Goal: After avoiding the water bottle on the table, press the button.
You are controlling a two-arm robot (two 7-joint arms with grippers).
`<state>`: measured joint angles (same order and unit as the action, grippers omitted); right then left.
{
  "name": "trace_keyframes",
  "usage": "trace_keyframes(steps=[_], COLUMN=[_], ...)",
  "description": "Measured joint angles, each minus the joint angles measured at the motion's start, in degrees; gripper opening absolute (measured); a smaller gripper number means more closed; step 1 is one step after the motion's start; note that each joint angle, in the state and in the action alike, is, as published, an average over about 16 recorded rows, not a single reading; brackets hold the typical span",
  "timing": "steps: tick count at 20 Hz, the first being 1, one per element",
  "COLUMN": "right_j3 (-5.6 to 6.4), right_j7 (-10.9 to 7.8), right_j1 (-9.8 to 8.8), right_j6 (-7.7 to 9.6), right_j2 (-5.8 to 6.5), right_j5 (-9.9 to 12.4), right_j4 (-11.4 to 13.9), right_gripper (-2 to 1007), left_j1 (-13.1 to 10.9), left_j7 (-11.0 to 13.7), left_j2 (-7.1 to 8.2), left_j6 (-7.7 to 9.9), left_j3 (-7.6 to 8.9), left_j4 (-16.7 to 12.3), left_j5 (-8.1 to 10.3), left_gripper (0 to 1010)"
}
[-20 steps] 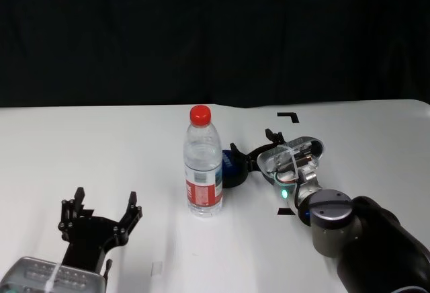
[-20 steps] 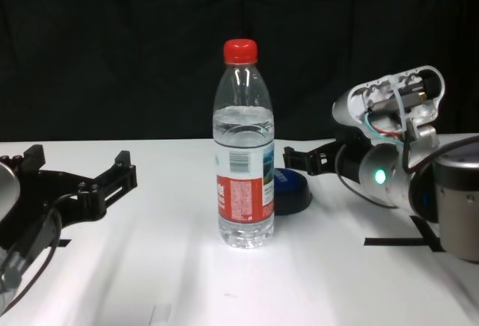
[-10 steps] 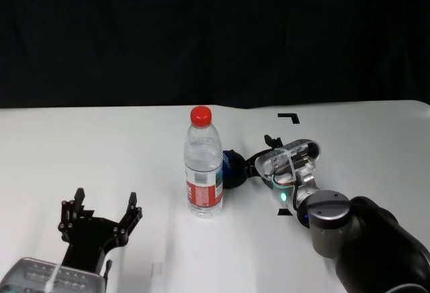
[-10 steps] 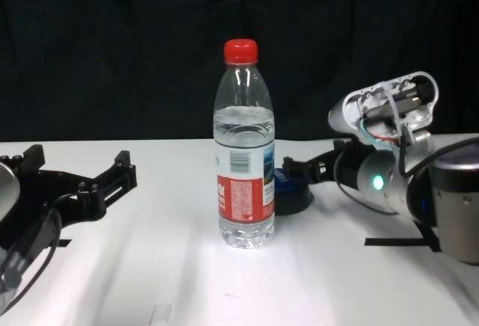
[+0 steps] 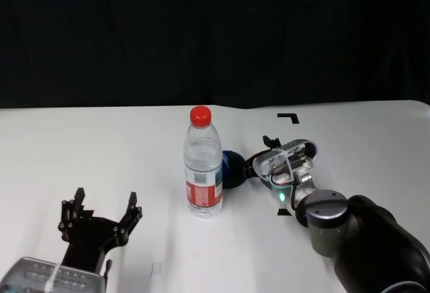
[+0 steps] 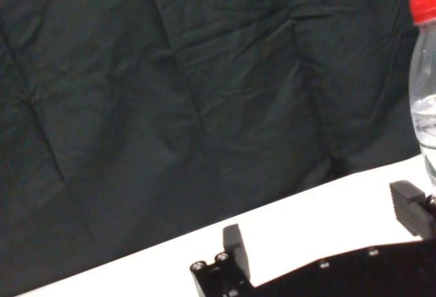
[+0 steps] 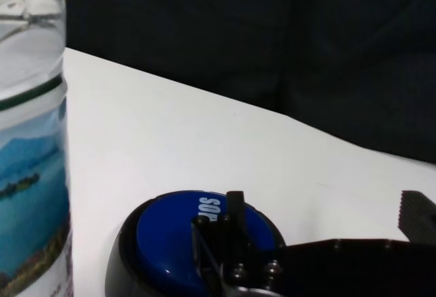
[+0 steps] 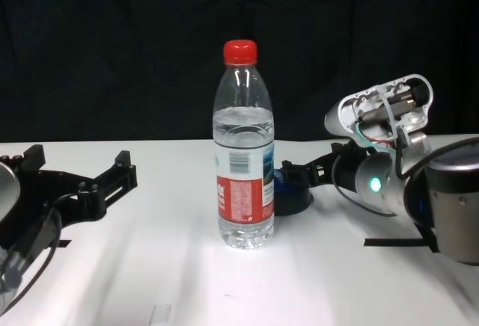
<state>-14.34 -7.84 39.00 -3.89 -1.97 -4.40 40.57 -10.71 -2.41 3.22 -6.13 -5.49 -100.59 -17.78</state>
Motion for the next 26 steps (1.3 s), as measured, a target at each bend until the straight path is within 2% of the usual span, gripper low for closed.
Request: trace_keyframes(steps=[6,12,19,26], right_j3=[0.44,1.21,2.01,2.51], right_j7=[0.34,0.96,1.60,1.78], right_j1=[-0.42,-1.65,-4.13,-7.94], right_j6=[-0.30,-0.94,-1.07,0.37], right_j2=[0.00,0.13,0.53,1.23], right_j5=[0.27,0.79,1.31,1.77], right_j4=[1.07,3.92,9.10,15.85], right_gripper=[1003,1003,1003,1003], left_j1=[0.00,0.00,0.00,0.00], left_j7=[0.00,0.00,0.00,0.00], left_j2=[0.00,0.00,0.00,0.00], left_j6=[0.00,0.00,0.00,0.00], left_j3=[0.00,0.00,0.00,0.00], left_j4=[0.00,0.00,0.00,0.00], left_j5=[0.00,0.00,0.00,0.00], left_gripper=[1010,1010,1010,1010])
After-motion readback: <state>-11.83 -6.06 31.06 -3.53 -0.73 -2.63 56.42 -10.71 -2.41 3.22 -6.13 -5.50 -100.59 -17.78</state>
